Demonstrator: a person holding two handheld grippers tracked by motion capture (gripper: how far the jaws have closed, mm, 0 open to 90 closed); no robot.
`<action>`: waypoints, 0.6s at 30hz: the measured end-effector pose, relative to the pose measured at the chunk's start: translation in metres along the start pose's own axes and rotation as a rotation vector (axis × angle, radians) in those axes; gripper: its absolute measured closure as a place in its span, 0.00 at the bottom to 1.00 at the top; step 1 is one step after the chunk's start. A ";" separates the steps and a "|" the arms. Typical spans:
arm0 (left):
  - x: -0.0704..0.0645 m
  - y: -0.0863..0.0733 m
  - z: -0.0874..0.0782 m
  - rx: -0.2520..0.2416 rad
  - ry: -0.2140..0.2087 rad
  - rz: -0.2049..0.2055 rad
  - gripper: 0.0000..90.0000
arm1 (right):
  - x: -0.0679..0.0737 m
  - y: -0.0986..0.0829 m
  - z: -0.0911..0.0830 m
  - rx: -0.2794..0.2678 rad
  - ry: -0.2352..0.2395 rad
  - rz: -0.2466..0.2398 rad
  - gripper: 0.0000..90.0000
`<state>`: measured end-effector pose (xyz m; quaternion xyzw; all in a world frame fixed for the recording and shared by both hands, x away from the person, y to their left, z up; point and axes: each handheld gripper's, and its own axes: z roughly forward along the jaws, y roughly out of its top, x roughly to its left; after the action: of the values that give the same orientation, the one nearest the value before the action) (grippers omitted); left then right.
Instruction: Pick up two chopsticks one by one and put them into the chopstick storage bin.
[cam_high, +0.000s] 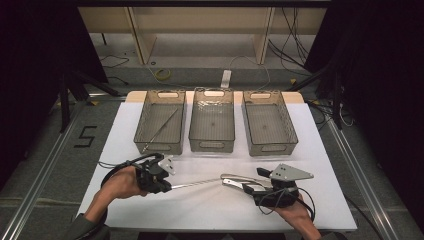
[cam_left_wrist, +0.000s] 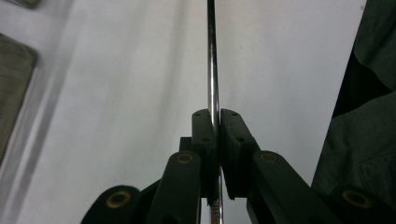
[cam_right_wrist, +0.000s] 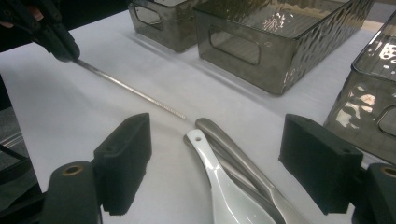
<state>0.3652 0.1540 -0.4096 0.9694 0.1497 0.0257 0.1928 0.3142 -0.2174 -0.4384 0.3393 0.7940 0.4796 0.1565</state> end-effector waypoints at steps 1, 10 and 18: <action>0.000 0.000 -0.002 -0.011 0.008 -0.005 0.94 | 0.000 0.000 0.000 0.000 0.000 -0.002 0.29; 0.018 0.009 -0.023 -0.164 0.129 -0.115 0.94 | 0.000 0.000 0.000 0.000 -0.001 -0.001 0.29; 0.045 0.019 -0.034 -0.261 0.219 -0.213 0.94 | 0.000 0.000 0.000 0.000 0.000 0.000 0.29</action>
<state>0.4097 0.1632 -0.3713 0.9062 0.2670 0.1296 0.3011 0.3140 -0.2175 -0.4383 0.3394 0.7940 0.4795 0.1562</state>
